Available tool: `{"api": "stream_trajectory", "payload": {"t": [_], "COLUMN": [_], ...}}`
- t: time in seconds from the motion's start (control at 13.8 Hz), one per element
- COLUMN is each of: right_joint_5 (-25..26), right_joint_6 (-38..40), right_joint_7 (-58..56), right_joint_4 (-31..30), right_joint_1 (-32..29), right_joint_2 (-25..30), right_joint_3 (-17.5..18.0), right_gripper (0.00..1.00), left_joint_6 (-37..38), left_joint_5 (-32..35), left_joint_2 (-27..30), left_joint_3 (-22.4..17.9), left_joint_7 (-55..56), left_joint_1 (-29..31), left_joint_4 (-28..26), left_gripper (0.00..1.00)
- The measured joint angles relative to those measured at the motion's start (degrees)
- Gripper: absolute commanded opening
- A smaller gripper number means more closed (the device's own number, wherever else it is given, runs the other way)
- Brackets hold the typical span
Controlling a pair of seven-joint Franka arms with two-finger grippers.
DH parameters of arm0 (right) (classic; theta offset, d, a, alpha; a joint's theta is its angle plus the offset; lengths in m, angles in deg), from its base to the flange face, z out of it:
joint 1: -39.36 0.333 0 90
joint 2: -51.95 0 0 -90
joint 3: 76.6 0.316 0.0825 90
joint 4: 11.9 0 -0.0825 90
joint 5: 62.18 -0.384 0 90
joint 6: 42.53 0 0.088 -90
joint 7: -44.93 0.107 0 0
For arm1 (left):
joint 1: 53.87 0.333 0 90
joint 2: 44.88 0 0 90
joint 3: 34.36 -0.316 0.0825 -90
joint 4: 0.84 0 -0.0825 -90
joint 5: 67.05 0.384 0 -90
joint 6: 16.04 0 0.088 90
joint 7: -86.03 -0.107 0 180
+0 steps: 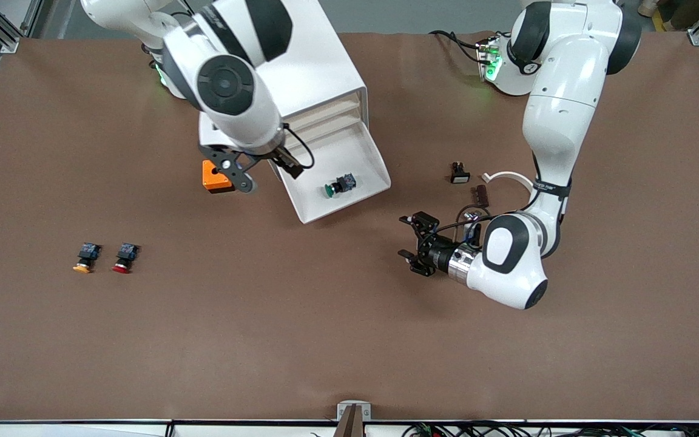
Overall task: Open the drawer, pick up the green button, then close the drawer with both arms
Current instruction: 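Hold the drawer open while the right gripper reaches the green button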
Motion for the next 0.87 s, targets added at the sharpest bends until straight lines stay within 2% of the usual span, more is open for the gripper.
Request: {"api": "stream_trajectory", "payload": {"t": [0.36,0.51,0.87], "right_joint_5": [-0.17,-1.43,-4.41], "right_joint_6": [-14.28,-15.58,-18.00], "right_joint_7": [12.99,14.55,17.04], "right_joint_4": [-8.01,-8.93,-9.24], "right_joint_1": [7.42,8.00,7.29], "right_joint_2": [-2.08,-3.06,-5.50], "right_joint_3": [0.05,-0.01,-1.10], "right_gripper": [1.00,1.00,1.00], "left_joint_6": [0.39,0.41,0.44], "left_joint_5": [0.00,0.56,7.87], "left_joint_2": [1.21,1.55,3.61], "left_joint_3": [-3.32,-4.49,-5.18], "left_joint_7": [-4.00,-5.06,-7.92], "left_joint_1": [0.01,0.00,0.01], "left_joint_4": [0.07,0.11,0.17], "left_gripper": [1.00,1.00,1.00]}}
